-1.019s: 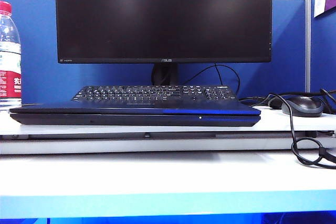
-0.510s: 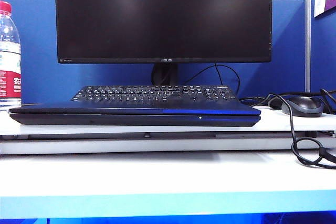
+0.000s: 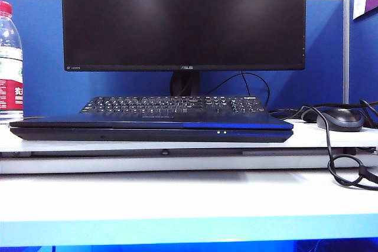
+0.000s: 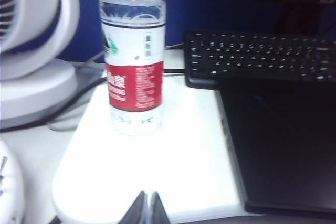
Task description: Close the lid of the black laptop.
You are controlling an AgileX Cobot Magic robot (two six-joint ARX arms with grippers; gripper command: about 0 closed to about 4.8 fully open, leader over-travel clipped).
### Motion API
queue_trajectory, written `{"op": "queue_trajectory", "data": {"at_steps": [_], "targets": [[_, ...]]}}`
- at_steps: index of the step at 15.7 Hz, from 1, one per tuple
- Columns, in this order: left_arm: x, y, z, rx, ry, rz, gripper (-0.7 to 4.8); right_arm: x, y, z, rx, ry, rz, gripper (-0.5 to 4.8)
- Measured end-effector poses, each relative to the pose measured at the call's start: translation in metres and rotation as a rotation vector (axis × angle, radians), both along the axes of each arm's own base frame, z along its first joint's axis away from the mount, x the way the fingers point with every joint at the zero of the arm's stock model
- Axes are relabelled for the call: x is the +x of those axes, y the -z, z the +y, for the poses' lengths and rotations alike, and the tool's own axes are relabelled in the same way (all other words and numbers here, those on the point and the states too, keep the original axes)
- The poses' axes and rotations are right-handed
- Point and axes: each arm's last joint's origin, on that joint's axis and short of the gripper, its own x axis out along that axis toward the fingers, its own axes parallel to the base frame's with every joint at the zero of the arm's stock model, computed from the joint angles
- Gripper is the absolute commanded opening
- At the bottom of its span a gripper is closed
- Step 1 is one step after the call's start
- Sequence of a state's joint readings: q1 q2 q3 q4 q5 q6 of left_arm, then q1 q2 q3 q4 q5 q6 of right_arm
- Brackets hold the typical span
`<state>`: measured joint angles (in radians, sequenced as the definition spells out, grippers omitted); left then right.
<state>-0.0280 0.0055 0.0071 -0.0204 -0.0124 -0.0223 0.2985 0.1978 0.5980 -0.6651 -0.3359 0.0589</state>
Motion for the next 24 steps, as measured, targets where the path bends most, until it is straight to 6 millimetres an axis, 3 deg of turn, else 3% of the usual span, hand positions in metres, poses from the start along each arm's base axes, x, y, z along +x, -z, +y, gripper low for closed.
{"op": "queue_trajectory", "data": {"at_steps": [15, 18, 20, 22, 24], "targets": [[0.000, 0.000, 0.000, 0.007, -0.014, -0.002, 0.22, 0.000, 0.000, 0.000, -0.009, -0.003, -0.008, -0.01], [0.000, 0.000, 0.000, 0.007, -0.014, -0.002, 0.22, 0.002, -0.005, -0.002, -0.180, -0.007, -0.194, -0.01], [0.000, 0.000, 0.000, 0.007, -0.014, -0.002, 0.22, 0.012, -0.016, -0.006, -0.190, 0.169, -0.399, -0.01], [0.000, 0.000, 0.000, 0.007, -0.014, -0.002, 0.22, 0.017, -0.007, -0.011, -0.138, 0.331, -0.428, -0.01], [0.000, 0.000, 0.000, 0.007, -0.015, -0.002, 0.22, 0.019, 0.015, -0.017, -0.068, 0.438, -0.416, -0.01]]}}
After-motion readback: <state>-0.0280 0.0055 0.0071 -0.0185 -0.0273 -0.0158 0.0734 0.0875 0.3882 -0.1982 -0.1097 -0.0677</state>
